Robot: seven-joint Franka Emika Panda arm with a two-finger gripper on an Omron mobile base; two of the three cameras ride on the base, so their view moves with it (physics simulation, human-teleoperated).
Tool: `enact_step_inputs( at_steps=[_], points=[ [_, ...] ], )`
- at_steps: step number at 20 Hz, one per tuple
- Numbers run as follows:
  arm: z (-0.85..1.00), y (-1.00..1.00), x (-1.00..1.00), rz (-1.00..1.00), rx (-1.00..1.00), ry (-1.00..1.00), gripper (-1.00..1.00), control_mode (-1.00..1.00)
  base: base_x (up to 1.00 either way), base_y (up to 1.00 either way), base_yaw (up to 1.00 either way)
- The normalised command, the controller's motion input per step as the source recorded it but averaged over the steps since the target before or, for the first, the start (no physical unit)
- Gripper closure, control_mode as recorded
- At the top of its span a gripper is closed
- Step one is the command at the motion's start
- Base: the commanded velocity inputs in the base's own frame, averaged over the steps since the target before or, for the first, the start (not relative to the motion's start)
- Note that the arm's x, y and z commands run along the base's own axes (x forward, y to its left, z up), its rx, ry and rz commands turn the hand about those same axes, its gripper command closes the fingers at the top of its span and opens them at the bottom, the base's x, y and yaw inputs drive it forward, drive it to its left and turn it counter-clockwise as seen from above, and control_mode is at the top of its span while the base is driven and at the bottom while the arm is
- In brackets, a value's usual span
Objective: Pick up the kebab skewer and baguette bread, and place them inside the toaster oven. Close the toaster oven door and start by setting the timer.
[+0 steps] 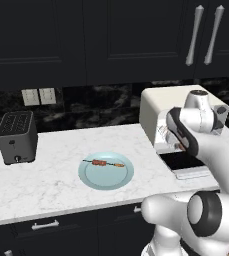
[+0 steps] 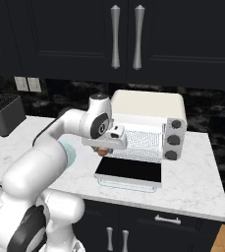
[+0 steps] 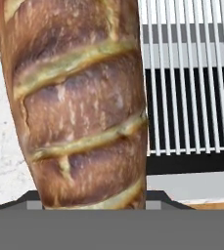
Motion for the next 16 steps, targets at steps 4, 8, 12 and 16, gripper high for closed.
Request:
enact_step_inputs(
  at_steps=[4,8,12,16],
  points=[
    [0.0,-0.36,0.29,0.0,0.0,0.0,1.0,-1.0,0.0,0.0,0.0],
    [0.0,-0.24,0.31,0.0,0.0,0.0,1.0,-1.0,0.0,0.0,0.0],
    [-0.04,-0.06,0.29,0.0,0.0,0.0,1.0,-1.0,0.0,0.0,0.0],
    [-0.24,0.0,0.1,0.0,0.0,0.0,1.0,-1.0,0.0,0.0,0.0]
  ],
)
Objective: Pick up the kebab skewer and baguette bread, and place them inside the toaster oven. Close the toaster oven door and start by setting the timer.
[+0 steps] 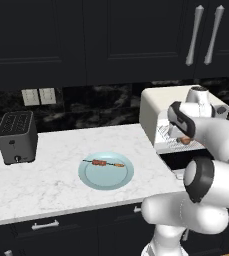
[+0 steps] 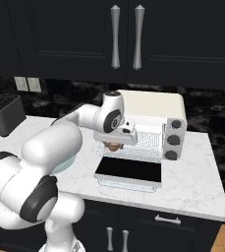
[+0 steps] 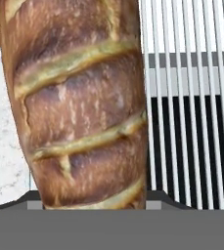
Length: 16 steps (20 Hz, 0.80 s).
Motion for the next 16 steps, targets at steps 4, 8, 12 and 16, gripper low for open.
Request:
enact_step_inputs(
  at_steps=[4,8,12,16],
  points=[
    [-0.17,-0.02,0.2,0.0,0.0,0.0,1.0,-1.0,0.0,0.0,0.0],
    [-0.15,-0.02,0.2,0.0,0.0,0.0,1.0,-1.0,0.0,0.0,0.0],
    [-0.14,-0.03,0.13,0.0,0.0,0.0,1.0,-1.0,0.0,0.0,0.0],
    [-0.13,-0.04,0.08,0.0,0.0,0.0,1.0,-1.0,0.0,0.0,0.0]
  ],
)
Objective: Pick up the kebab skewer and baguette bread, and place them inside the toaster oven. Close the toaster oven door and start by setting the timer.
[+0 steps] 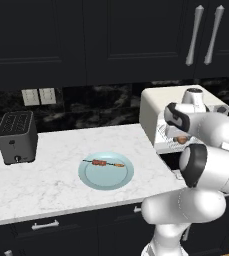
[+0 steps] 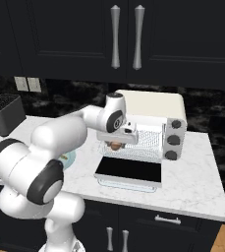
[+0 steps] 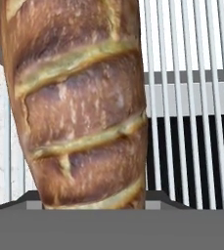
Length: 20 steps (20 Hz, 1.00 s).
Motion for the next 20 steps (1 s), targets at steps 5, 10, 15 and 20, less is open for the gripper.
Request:
enact_step_inputs(
  at_steps=[5,10,15,20],
  points=[
    [-0.14,-0.06,-0.01,0.0,0.0,0.0,1.0,-1.0,0.0,0.0,0.0],
    [-0.28,0.05,-0.25,-0.02,0.0,0.0,-1.0,-1.0,0.0,0.0,0.0],
    [-0.06,0.01,-0.05,-0.02,0.0,-0.02,-1.0,-1.0,0.0,0.0,0.0],
    [0.2,0.0,-0.03,0.0,0.0,-0.04,-1.0,-1.0,0.0,0.0,0.0]
  ],
)
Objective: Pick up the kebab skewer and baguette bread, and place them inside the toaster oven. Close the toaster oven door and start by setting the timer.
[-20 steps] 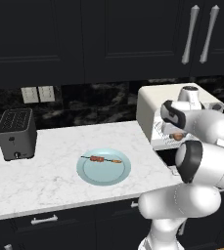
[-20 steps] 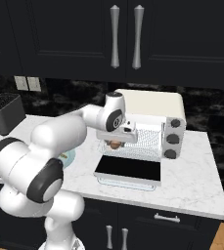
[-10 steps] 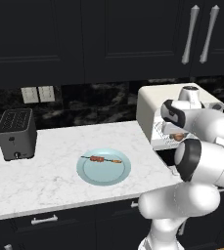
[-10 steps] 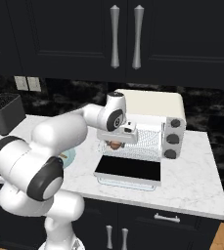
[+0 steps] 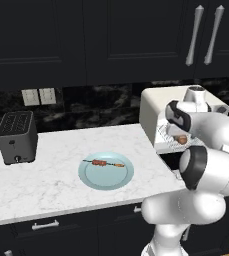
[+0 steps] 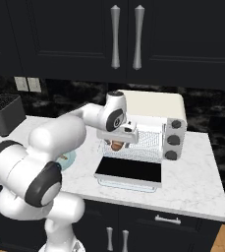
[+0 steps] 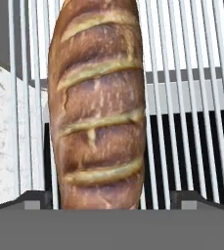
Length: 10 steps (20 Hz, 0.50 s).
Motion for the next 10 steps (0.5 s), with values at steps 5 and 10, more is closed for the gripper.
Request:
enact_step_inputs(
  at_steps=[5,10],
  points=[
    [0.47,0.17,-0.55,0.0,0.0,-0.02,-1.0,-1.0,0.0,0.0,0.0],
    [0.4,0.56,-0.92,0.0,0.0,-0.06,-1.0,-1.0,0.0,0.0,0.0]
  ],
)
